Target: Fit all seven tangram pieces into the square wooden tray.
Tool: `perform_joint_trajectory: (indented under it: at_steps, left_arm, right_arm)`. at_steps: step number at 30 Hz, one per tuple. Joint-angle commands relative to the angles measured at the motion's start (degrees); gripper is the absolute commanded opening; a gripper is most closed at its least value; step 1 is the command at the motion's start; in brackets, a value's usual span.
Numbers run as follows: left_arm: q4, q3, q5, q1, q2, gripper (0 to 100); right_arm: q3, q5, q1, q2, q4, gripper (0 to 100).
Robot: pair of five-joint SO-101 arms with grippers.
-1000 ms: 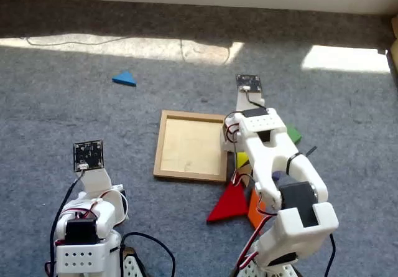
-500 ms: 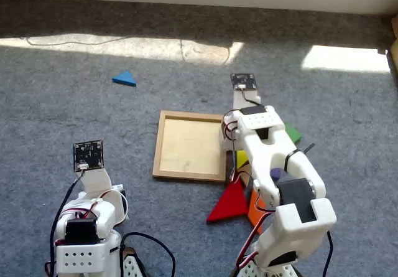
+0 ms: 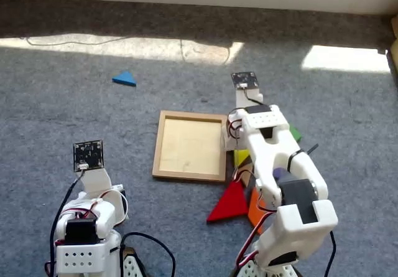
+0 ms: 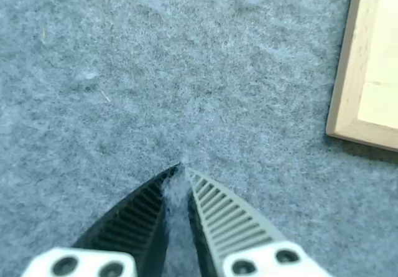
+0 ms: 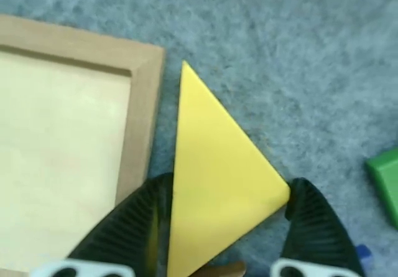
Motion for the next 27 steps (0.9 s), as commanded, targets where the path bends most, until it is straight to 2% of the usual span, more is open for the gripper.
perform_joint_trajectory:
  at_steps: [1,12,15,21,27]
  left_arm:
    - [0.26,1.1,-0.44,0.84,-0.92,0]
    - [0.26,1.1,-0.44,0.84,-0.92,0]
    - [0.26,1.1,-0.44,0.84,-0.92,0]
    - [0.26,1.1,-0.44,0.84,-0.92,0]
    - [0.26,1.1,-0.44,0.84,-0.92,0]
  right_arm:
    - [-1.71,0.88,0.66,-5.23,2.77,17.7]
    - [-1.27,0.62,0.04,-17.45,3.65,17.7]
    - [-1.45,-4.92,-3.03,-18.07,3.65,17.7]
    - [-1.71,-13.71,-13.85,-17.63,3.38,17.7]
    - [-1.8,-18.81,-19.38,-17.71,3.21,17.7]
